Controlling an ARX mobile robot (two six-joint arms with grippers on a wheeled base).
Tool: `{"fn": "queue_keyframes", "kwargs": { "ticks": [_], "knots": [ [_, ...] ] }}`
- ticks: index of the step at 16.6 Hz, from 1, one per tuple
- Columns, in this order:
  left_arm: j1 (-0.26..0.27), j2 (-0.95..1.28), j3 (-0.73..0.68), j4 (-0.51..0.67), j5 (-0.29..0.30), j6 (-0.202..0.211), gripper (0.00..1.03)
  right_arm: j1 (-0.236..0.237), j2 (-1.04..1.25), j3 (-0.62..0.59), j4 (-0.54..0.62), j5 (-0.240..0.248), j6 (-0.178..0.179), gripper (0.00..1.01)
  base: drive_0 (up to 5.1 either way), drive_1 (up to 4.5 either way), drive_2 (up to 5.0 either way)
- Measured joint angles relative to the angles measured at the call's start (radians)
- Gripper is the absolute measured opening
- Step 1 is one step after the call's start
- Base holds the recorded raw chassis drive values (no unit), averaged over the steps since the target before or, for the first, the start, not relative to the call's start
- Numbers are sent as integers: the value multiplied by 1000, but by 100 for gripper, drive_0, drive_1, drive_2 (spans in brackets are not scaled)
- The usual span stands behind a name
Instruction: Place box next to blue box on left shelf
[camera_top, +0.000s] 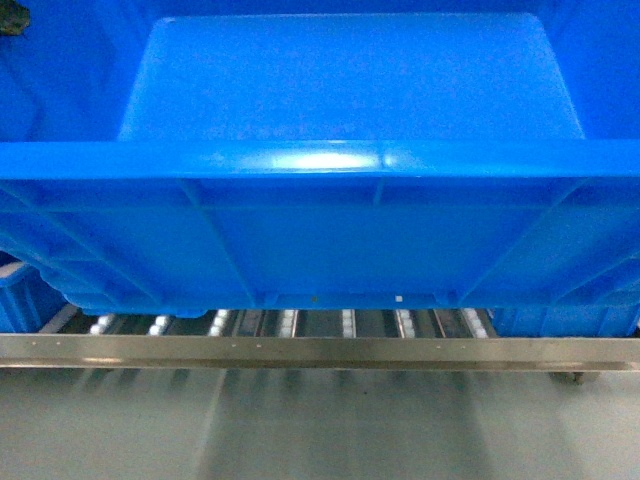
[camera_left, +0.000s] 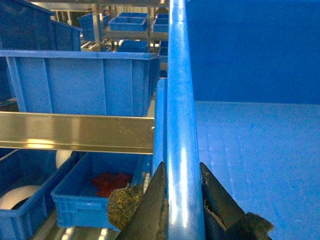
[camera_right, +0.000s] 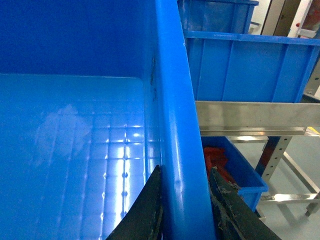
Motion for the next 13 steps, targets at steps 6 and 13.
{"fn": "queue_keyframes", "kwargs": {
  "ticks": [6, 13],
  "knots": [
    [-4, 0, 0, 0, 2, 0, 10, -1, 0, 0, 0, 3, 0, 19, 0, 0, 0],
    [-4, 0, 0, 0, 2, 0, 10, -1, 0, 0, 0, 4, 0, 19, 0, 0, 0]
  ]
}}
